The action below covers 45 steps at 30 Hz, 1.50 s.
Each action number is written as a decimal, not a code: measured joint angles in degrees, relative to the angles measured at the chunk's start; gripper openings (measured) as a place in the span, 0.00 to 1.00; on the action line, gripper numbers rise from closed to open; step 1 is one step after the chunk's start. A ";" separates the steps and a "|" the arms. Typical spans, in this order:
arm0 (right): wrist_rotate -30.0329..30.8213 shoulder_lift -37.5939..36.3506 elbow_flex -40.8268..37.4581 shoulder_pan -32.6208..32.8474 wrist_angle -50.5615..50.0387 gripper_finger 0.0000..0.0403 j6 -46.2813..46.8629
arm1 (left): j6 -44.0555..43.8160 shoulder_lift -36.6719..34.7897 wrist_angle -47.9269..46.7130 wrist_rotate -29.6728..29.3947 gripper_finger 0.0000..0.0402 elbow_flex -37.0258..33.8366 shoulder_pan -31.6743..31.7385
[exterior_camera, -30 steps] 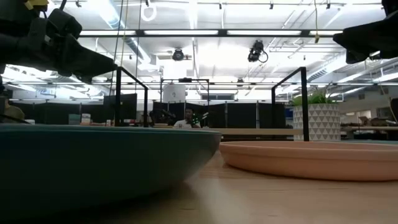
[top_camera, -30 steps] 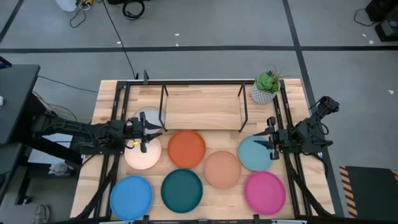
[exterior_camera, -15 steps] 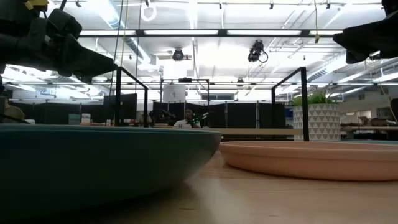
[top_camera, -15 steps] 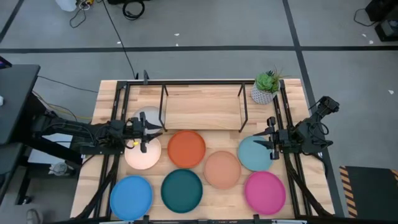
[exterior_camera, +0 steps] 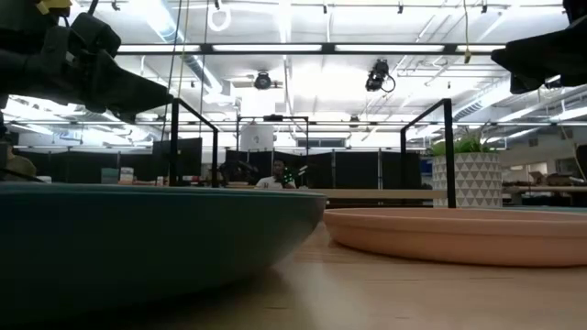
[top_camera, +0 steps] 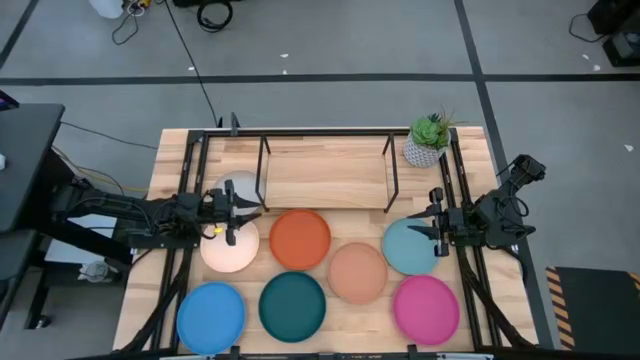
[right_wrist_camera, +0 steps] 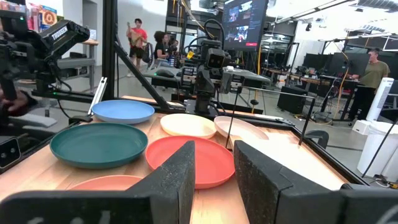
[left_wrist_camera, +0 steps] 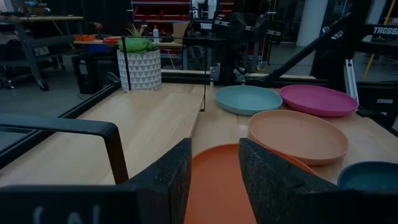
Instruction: Place and stack plates onto a shelf
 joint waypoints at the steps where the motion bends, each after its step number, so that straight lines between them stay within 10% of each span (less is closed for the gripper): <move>1: -0.02 0.01 0.00 -0.01 -0.02 0.29 0.00 | 0.00 0.00 0.01 0.00 0.35 0.00 -0.01; 20: -0.01 0.01 -0.02 0.00 0.00 0.29 -0.01 | -0.69 0.00 0.02 0.01 0.35 -0.01 -0.01; 26: -0.05 0.01 0.00 -0.17 2.45 0.29 -1.89 | -16.05 0.00 1.78 0.00 0.35 -0.01 -0.15; 45: 1.82 0.04 -0.01 -0.17 14.66 0.29 6.78 | -11.40 0.00 9.54 -1.03 0.35 0.00 -0.15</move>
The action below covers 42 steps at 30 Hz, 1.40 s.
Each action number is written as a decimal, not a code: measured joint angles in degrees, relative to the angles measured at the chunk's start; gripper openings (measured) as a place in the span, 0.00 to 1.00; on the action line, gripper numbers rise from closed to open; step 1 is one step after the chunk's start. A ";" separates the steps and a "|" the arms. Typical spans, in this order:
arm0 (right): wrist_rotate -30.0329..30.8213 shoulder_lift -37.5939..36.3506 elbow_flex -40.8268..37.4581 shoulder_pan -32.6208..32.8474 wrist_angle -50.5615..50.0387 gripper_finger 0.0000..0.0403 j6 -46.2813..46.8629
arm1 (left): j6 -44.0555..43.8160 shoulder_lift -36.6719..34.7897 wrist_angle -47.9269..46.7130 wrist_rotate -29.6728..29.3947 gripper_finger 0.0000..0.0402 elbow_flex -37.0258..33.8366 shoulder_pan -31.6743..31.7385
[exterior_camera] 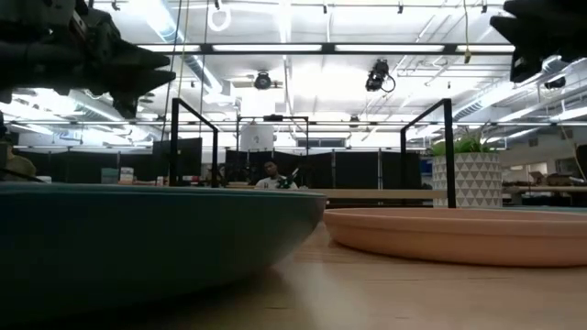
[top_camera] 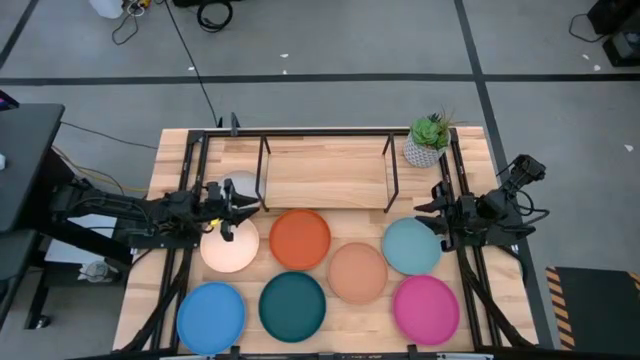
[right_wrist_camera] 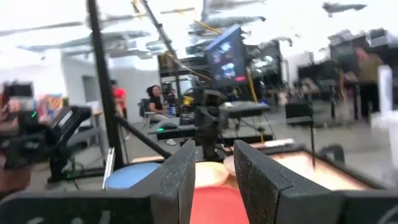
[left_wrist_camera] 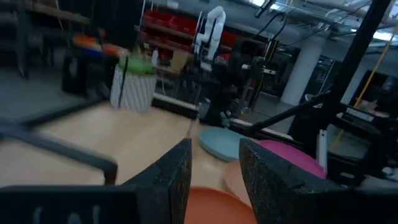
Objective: Place and stack plates onto a shelf
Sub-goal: Put the brown plate on the shelf
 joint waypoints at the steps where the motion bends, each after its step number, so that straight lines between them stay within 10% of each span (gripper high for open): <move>1: 0.89 0.06 0.01 -0.02 -0.04 0.29 0.82 | 2.02 0.00 0.28 0.54 0.35 0.00 0.00; 12: -0.75 13.58 6.11 -0.07 -2.90 0.29 1.59 | 13.13 0.00 7.55 16.04 0.35 -0.01 -0.09; 21: -7.28 39.72 17.04 -2.47 -4.84 0.29 7.01 | 14.47 0.00 7.73 16.26 0.35 -0.01 -0.07; 29: -8.31 61.19 36.55 -4.88 -30.87 0.29 21.23 | 14.36 0.00 8.41 16.19 0.35 -0.01 -0.07; 42: -16.55 86.87 58.59 -5.25 -46.42 0.34 27.70 | 7.87 0.03 9.30 10.07 0.35 -0.01 -0.07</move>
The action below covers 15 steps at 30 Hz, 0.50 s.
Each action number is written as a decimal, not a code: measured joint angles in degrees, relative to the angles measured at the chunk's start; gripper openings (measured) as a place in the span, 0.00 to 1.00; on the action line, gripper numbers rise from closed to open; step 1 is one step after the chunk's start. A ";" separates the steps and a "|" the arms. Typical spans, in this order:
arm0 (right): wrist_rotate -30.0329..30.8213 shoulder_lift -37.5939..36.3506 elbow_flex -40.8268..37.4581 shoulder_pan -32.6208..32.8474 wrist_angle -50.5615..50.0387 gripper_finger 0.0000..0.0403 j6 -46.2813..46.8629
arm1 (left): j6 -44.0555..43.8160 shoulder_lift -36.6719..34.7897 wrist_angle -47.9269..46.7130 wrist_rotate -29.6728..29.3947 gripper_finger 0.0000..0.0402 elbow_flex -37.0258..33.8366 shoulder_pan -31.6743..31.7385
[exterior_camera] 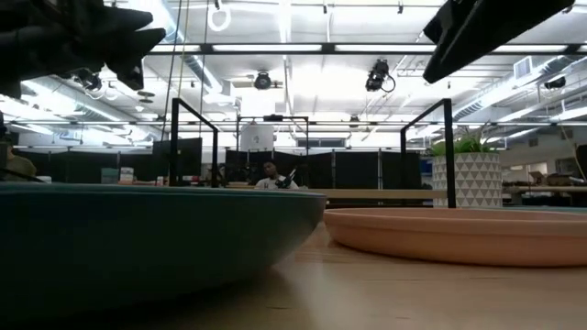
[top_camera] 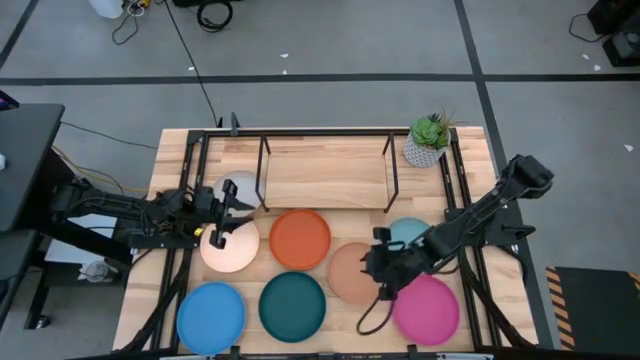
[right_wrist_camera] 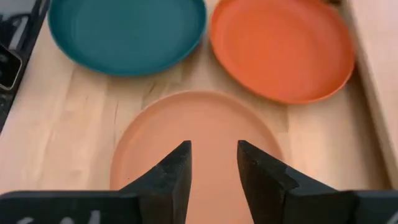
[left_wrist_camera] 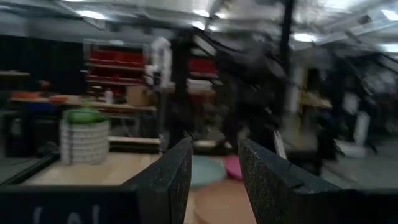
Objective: Place and stack plates onto a shelf
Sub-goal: Put the brown plate on the shelf
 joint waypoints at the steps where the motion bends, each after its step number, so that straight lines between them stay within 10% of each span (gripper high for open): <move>1: -0.63 1.35 1.38 0.00 -0.95 0.36 0.64 | -0.19 -0.03 0.95 -1.15 0.35 0.05 0.04; 15: -17.00 11.85 5.63 0.64 -4.40 0.51 4.89 | 2.29 -0.01 -4.80 -1.94 0.35 3.74 0.22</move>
